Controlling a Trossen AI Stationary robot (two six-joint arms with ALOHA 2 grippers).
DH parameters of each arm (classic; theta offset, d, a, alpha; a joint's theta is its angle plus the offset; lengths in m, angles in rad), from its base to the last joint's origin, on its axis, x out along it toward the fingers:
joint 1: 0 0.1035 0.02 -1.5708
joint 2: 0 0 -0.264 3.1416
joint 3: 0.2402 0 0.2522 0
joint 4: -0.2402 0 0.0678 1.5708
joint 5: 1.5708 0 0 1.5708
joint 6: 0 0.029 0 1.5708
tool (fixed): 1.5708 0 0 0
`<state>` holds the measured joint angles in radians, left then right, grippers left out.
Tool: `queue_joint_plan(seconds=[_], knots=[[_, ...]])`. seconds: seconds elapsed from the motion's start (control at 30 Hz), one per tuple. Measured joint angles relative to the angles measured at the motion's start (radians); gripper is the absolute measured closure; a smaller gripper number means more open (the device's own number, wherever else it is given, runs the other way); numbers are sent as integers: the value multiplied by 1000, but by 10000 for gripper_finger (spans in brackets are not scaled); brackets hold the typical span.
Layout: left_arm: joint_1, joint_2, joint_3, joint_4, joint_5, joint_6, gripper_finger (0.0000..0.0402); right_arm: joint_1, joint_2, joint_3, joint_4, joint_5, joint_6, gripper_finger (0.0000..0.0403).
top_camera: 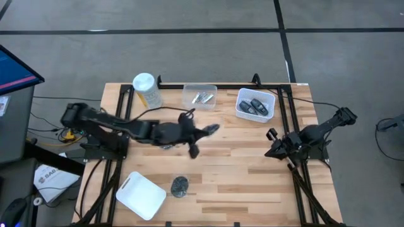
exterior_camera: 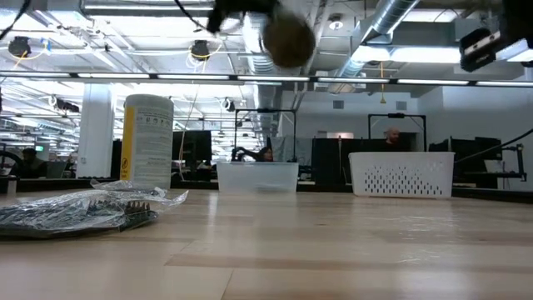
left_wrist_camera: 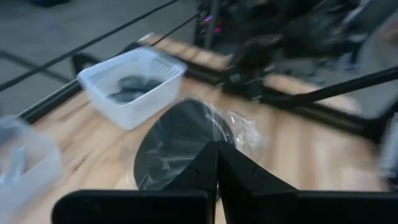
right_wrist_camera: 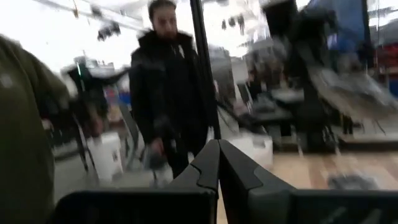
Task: Pick & Place Travel size toiletries
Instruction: Put the black hairbrush into the white bin
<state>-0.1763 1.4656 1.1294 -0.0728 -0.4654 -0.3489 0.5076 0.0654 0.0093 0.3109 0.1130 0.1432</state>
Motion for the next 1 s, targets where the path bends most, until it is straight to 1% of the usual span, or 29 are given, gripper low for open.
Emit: queue_joint_plan(seconds=[0.1,0.17,0.23,0.3,0.4,0.57,0.67,0.8,1.0], knots=[[-58,-73,0,-21,-4,-1,401,0,1,0,-109,16,-6,403],[-95,-110,0,-28,-8,-5,401,-1,1,0,-170,61,27,403],[-132,-145,0,-41,-8,-8,401,-1,1,0,-218,79,62,403],[-168,-176,0,-70,-9,-26,401,-1,1,0,-244,80,91,403],[-231,-216,0,-157,-5,-52,401,-1,1,0,-268,97,148,403],[-351,-249,0,-288,1,-112,401,-1,1,0,-269,103,203,403],[-431,-255,0,-365,7,-175,401,-1,1,0,-269,104,251,403],[-539,-255,0,-463,40,-297,401,0,1,0,-269,105,323,403],[-697,-255,0,-626,46,-503,401,0,1,0,-269,105,329,403]])
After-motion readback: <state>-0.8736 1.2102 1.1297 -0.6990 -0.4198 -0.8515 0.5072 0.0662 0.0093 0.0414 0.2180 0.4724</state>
